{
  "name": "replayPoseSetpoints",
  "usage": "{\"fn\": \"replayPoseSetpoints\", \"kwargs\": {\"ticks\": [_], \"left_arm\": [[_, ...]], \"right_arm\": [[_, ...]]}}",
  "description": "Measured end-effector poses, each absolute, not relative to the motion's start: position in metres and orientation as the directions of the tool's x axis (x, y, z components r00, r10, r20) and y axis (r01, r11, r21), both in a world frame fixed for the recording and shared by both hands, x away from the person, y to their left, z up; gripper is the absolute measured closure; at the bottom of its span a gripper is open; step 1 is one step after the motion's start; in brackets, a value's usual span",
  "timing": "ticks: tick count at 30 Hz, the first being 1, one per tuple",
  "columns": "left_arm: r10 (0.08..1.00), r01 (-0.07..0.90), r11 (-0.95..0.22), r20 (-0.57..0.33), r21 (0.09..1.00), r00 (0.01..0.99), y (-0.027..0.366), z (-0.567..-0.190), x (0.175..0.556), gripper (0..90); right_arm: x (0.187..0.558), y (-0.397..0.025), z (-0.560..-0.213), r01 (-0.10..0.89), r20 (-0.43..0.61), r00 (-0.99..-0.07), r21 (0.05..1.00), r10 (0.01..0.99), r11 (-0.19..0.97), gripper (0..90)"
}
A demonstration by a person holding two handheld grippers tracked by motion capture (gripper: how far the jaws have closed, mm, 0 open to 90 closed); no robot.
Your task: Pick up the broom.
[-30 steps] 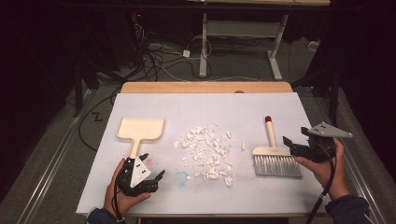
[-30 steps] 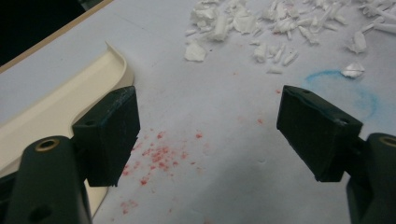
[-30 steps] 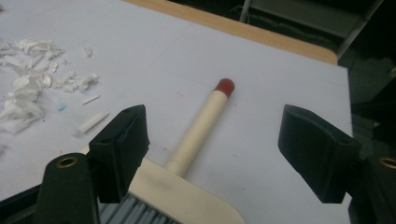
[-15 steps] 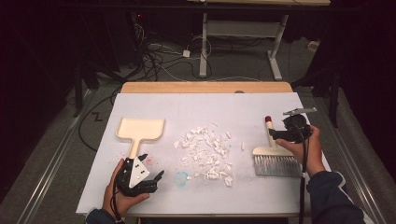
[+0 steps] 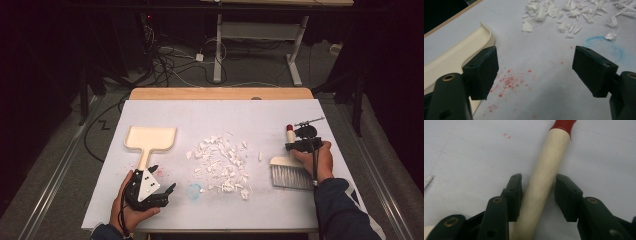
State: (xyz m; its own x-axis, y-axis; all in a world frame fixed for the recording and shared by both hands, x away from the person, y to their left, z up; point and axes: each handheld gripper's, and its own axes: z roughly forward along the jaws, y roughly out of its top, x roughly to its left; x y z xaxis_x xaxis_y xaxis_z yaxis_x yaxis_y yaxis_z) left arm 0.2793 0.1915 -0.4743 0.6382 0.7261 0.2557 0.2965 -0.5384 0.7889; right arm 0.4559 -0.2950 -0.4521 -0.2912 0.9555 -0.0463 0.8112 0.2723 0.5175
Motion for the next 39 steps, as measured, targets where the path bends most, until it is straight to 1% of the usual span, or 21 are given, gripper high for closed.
{"fn": "replayPoseSetpoints", "kwargs": {"ticks": [4, 11, 17, 18, 19, 21, 22, 24, 27, 28, 29, 30, 33, 39], "left_arm": [[0.723, 0.296, -0.544, 0.258, 0.785, 0.641, 0.190, -0.474, 0.279, 20.4], [0.718, 0.302, -0.553, 0.260, 0.776, 0.646, 0.188, -0.475, 0.280, 20.4], [0.725, 0.307, -0.543, 0.252, 0.782, 0.641, 0.190, -0.475, 0.280, 20.5], [0.726, 0.307, -0.542, 0.251, 0.782, 0.640, 0.190, -0.475, 0.280, 20.4], [0.726, 0.307, -0.541, 0.252, 0.783, 0.640, 0.190, -0.475, 0.280, 20.4], [0.727, 0.305, -0.540, 0.253, 0.784, 0.638, 0.191, -0.475, 0.279, 20.3], [0.728, 0.306, -0.539, 0.252, 0.785, 0.638, 0.191, -0.475, 0.279, 20.3], [0.730, 0.308, -0.537, 0.249, 0.785, 0.636, 0.191, -0.475, 0.279, 20.4], [0.729, 0.307, -0.539, 0.251, 0.785, 0.637, 0.191, -0.474, 0.279, 20.4], [0.729, 0.308, -0.539, 0.252, 0.784, 0.637, 0.190, -0.474, 0.279, 20.4], [0.729, 0.306, -0.539, 0.253, 0.785, 0.637, 0.190, -0.474, 0.279, 20.4], [0.728, 0.305, -0.539, 0.252, 0.785, 0.637, 0.190, -0.474, 0.279, 20.4], [0.730, 0.308, -0.538, 0.250, 0.785, 0.636, 0.189, -0.474, 0.279, 20.4], [0.732, 0.308, -0.535, 0.249, 0.787, 0.634, 0.190, -0.474, 0.279, 20.3]], "right_arm": [[0.454, -0.291, -0.453, 0.802, -0.045, -0.298, 0.530, 0.954, 0.275, 71.0], [0.454, -0.293, -0.453, 0.793, -0.042, -0.320, 0.535, 0.947, 0.292, 71.2], [0.450, -0.299, -0.451, 0.769, -0.007, -0.344, 0.571, 0.939, 0.286, 71.3], [0.446, -0.302, -0.448, 0.747, 0.000, -0.355, 0.602, 0.935, 0.283, 71.3], [0.446, -0.302, -0.448, 0.747, 0.000, -0.355, 0.602, 0.935, 0.283, 71.3], [0.437, -0.308, -0.439, 0.710, 0.015, -0.364, 0.652, 0.931, 0.267, 71.3], [0.437, -0.308, -0.439, 0.710, 0.015, -0.364, 0.652, 0.931, 0.267, 71.3], [0.427, -0.315, -0.429, 0.669, 0.034, -0.365, 0.704, 0.930, 0.237, 71.3], [0.417, -0.320, -0.420, 0.629, 0.034, -0.369, 0.745, 0.929, 0.222, 71.4], [0.417, -0.320, -0.420, 0.629, 0.034, -0.369, 0.745, 0.929, 0.222, 71.4], [0.410, -0.322, -0.414, 0.601, 0.035, -0.376, 0.769, 0.926, 0.216, 71.3], [0.410, -0.322, -0.414, 0.601, 0.035, -0.376, 0.769, 0.926, 0.216, 71.3], [0.399, -0.326, -0.406, 0.555, 0.033, -0.390, 0.806, 0.920, 0.206, 71.5], [0.386, -0.327, -0.396, 0.503, 0.027, -0.410, 0.840, 0.911, 0.202, 71.5]]}}
